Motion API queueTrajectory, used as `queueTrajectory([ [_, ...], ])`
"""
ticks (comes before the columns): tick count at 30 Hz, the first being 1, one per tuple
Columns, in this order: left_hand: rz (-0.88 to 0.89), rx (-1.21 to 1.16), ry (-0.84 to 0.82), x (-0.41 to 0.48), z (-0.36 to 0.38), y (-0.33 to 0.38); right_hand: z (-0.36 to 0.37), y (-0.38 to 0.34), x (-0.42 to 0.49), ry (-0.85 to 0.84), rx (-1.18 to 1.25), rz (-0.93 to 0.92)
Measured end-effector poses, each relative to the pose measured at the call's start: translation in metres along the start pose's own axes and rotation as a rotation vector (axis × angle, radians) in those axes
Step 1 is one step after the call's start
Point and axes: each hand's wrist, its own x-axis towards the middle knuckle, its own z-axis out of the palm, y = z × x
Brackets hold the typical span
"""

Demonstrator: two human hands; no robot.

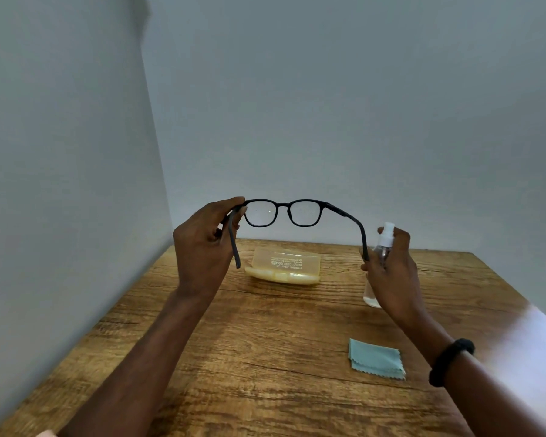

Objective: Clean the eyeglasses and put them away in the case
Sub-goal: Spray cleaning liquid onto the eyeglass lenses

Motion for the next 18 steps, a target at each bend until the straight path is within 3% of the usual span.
queueTrajectory([
  [18,-0.004,-0.003,-0.02,0.0,0.0,0.006,0.005,0.016,-0.006,-0.032,-0.114,0.011],
])
